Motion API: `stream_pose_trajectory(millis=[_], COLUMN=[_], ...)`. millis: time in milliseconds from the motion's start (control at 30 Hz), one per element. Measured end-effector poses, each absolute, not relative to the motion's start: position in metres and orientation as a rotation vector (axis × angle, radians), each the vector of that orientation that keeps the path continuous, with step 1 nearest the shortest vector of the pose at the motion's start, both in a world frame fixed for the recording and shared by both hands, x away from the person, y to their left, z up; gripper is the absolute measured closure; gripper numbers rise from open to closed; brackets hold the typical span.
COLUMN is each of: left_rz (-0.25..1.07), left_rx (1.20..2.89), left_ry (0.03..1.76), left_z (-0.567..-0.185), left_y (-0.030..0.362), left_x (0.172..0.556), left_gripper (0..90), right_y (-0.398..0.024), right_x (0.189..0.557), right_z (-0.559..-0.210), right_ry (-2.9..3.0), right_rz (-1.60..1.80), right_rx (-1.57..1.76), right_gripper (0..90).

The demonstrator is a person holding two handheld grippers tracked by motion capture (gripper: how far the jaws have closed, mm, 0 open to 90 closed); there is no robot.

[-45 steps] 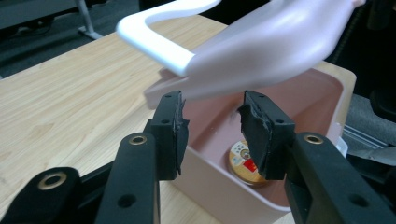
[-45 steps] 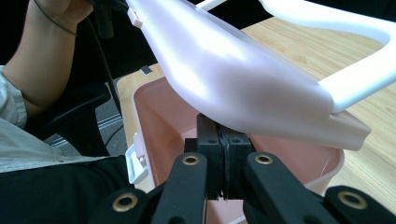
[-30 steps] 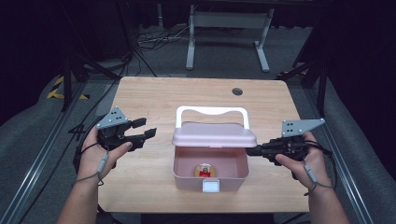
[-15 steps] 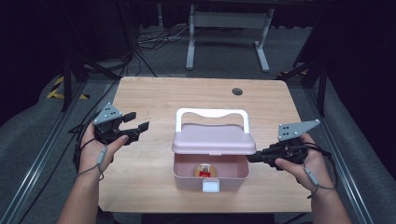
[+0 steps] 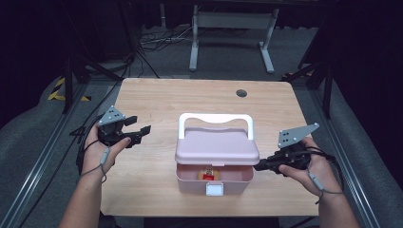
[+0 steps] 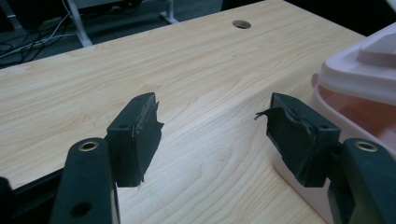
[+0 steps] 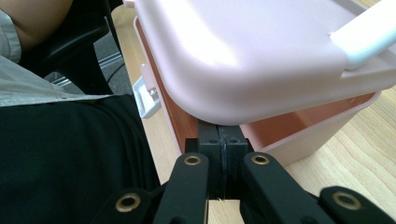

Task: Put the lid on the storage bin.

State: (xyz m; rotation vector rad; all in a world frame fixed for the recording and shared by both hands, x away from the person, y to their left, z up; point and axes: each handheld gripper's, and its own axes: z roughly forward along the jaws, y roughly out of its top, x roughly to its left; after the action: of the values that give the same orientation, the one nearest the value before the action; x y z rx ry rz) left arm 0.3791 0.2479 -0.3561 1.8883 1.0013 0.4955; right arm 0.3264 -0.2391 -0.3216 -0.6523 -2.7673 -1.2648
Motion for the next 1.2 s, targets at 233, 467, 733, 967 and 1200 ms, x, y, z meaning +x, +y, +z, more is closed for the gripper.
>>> stream_pose_trajectory(millis=[233, 467, 733, 967, 1200], left_rz=[0.484, 0.477, 0.467, 0.466, 0.462], left_rx=[1.890, 1.903, 1.911, 1.909, 1.909], left_ry=[1.015, 1.028, 1.029, 1.027, 1.028], left_z=[-0.360, -0.364, -0.367, -0.367, -0.367], left_y=[0.249, 0.252, 0.252, 0.252, 0.252], left_x=[0.382, 0.384, 0.386, 0.386, 0.386], left_gripper=[34.5, 34.5, 34.0, 34.0, 34.0], right_y=[-0.238, -0.234, -0.232, -0.230, -0.231], right_x=[0.325, 0.326, 0.327, 0.326, 0.326], right_z=[-0.323, -0.327, -0.331, -0.334, -0.335], right_ry=[-2.809, -2.828, -2.845, -2.854, -2.860], right_rz=[-1.186, -1.110, -1.044, -0.986, -0.940], right_rx=[-0.631, -0.622, -0.612, -0.599, -0.602], right_gripper=[90.0, 90.0, 90.0, 90.0, 90.0])
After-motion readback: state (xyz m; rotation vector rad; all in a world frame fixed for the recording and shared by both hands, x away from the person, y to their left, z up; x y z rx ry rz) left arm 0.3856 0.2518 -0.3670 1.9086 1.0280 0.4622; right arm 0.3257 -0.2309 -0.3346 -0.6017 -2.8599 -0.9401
